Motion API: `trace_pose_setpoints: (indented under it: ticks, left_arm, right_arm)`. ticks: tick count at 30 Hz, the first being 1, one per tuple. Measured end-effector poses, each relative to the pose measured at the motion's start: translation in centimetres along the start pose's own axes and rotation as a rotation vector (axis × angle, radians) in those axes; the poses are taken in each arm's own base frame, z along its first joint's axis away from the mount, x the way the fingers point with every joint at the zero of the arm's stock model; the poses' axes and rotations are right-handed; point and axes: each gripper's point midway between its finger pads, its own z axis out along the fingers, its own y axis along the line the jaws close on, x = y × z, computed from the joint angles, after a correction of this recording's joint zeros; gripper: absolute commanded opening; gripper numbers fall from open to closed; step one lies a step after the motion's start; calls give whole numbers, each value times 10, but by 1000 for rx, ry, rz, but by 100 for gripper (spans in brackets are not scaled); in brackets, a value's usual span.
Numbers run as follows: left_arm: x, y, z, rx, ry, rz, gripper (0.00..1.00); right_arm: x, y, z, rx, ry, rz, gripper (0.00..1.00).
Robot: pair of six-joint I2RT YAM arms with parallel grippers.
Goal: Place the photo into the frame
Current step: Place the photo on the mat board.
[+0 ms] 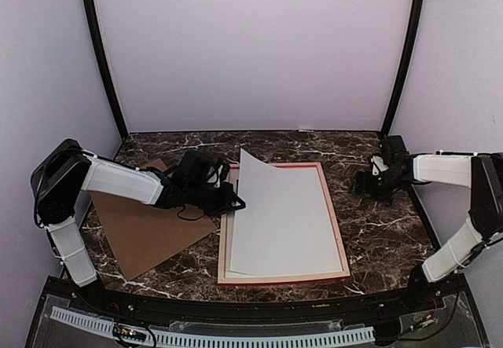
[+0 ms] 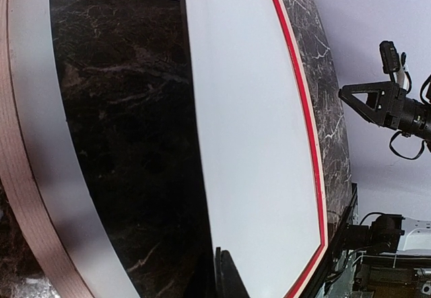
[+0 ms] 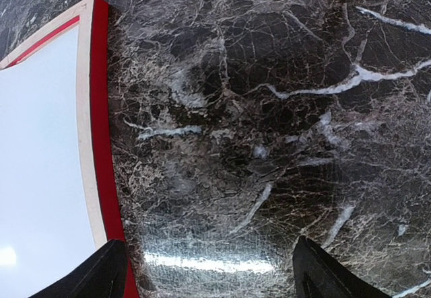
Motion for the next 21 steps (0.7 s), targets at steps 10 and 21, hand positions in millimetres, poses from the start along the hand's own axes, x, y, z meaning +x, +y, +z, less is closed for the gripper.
trace_pose_setpoints:
  ticks: [10,21]
  left_arm:
    - [3,4,0,-15,12,-7,16]
    - [4,11,-3,-59,9,0,54]
  right_arm:
    - [2,5,1,-2,4,-17,91]
    - [5,13,2,-9,6,-40,92]
